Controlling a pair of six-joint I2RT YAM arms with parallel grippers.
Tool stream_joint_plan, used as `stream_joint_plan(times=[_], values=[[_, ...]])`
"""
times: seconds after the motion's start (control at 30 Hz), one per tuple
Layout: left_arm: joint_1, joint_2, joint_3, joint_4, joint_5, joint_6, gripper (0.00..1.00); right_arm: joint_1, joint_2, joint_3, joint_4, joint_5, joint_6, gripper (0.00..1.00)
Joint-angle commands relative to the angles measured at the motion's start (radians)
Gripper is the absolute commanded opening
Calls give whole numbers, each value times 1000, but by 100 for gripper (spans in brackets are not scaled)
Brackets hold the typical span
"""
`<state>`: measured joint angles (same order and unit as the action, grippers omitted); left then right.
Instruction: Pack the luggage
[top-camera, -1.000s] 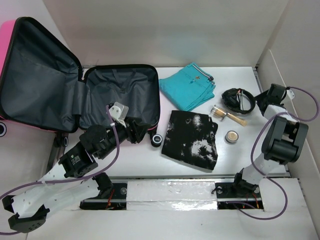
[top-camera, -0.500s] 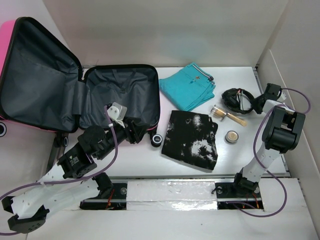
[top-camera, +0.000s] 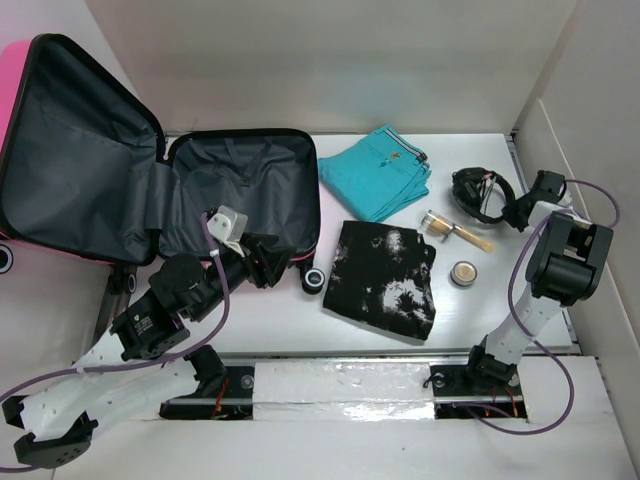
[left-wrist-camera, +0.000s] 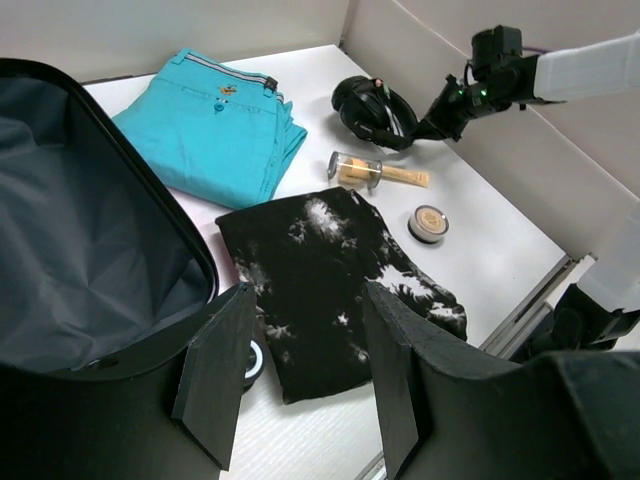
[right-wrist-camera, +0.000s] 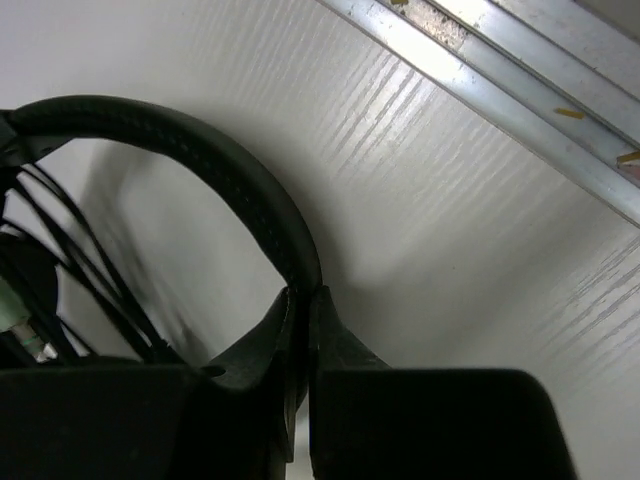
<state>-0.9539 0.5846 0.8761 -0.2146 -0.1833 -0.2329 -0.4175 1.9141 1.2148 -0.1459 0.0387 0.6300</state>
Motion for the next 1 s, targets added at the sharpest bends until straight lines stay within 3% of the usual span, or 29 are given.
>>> stream_joint_plan(times=[0.0, 0.07, 0.23, 0.37, 0.47, 0.5, 0.63, 0.77, 0.97], values=[[-2, -17, -8, 43, -16, 7, 44, -30, -94, -75, 109, -134, 26, 0], [-2, -11, -8, 41, -16, 7, 45, -30, -186, -124, 233, -218, 60, 0], [-2, -3, -6, 38, -24, 7, 44, 9, -363, -104, 299, -278, 80, 0], [-2, -12, -8, 38, -53, 3, 44, 159, -458, -46, 255, -270, 19, 0], [-2, -26, -11, 38, -77, -3, 44, 369, -478, -12, 244, -223, -22, 0], [-2, -35, -11, 40, -85, -3, 44, 485, -472, 0, 244, -209, -35, 0], [-2, -61, -17, 46, -116, -9, 44, 760, -377, 107, 221, -131, -91, 0], [-2, -80, -20, 47, -137, -9, 43, 966, -165, 335, 161, -64, -141, 0], [-2, -75, -20, 46, -139, -9, 43, 1126, 68, 552, 89, 7, -159, 0]])
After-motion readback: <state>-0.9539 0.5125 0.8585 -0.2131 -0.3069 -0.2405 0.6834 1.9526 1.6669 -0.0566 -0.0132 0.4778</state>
